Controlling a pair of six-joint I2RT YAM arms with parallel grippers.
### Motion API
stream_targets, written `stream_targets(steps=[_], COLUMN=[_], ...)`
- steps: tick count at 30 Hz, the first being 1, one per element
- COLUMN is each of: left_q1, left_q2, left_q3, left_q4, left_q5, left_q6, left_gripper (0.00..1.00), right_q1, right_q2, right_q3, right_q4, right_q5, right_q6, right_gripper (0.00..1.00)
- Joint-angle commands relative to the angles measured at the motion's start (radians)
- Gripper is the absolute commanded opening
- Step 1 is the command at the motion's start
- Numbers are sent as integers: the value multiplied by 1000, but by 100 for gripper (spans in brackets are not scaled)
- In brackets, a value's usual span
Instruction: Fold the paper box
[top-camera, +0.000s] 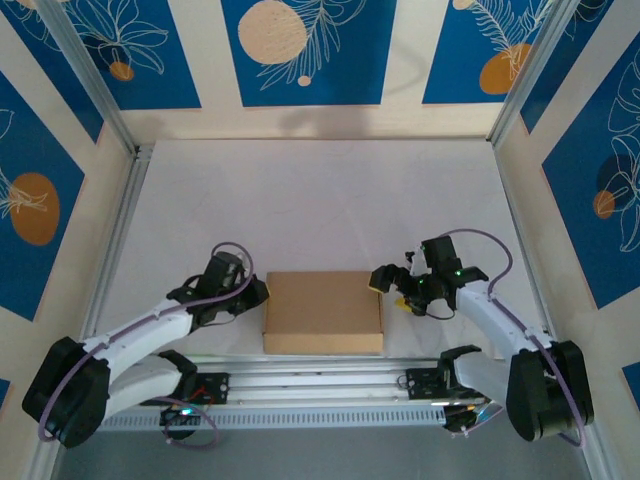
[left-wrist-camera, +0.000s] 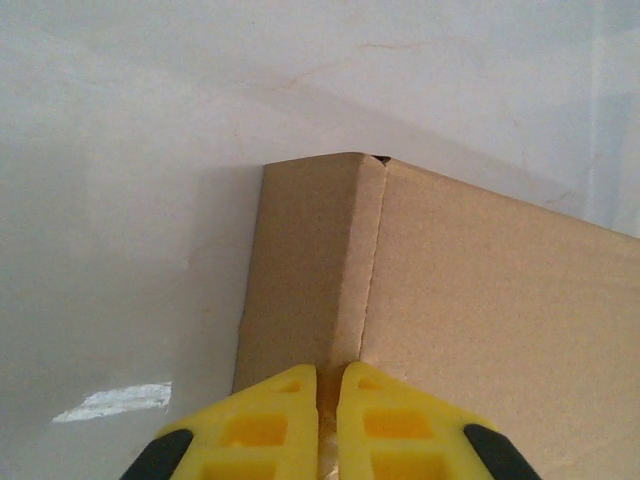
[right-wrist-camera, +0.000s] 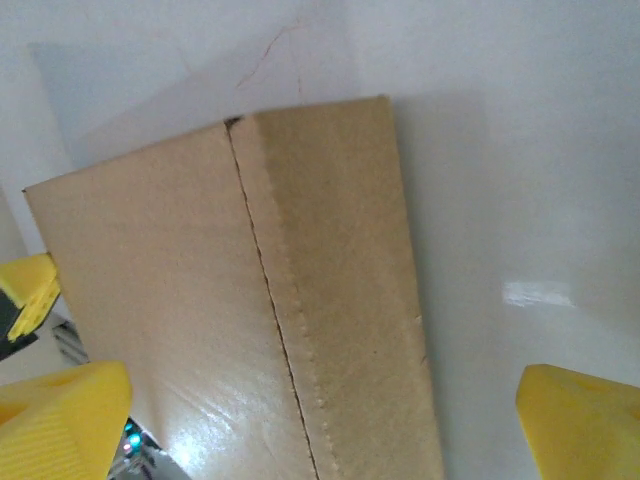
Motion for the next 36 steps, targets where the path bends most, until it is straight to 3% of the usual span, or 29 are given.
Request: stream_targets(steps=[1, 8, 13, 16, 24, 28, 34, 36], left_q1=[27, 67, 82, 83, 83, 83, 83, 83], left_q2=[39, 54, 83, 77, 86, 111, 73, 40], left_q3=[-92, -141, -156, -161, -161, -166, -119, -86], left_q4=[-161, -111, -96, -107, -103, -84, -139, -180], left_q5=[-45, -13, -7, -20, -24, -15, -18, -21], left_q6=[-8, -3, 12, 18, 21, 19, 33, 37], left_gripper=[6, 0, 0, 0, 0, 0, 0, 8], right_q1=[-1, 27, 17, 14, 74, 106, 69, 58], right_q2=[49, 128, 82, 45, 270, 286, 103, 50], right_q3=[-22, -40, -28, -41, -10, -15, -61, -69], right_q4=[113, 204, 96, 115, 237, 322, 380, 380], right_q5=[-165, -293, -64, -21, -251, -337, -381, -387], right_q6=[42, 41, 2, 17, 18, 69, 184, 228], right_gripper=[99, 99, 99, 99, 97, 95, 77, 67])
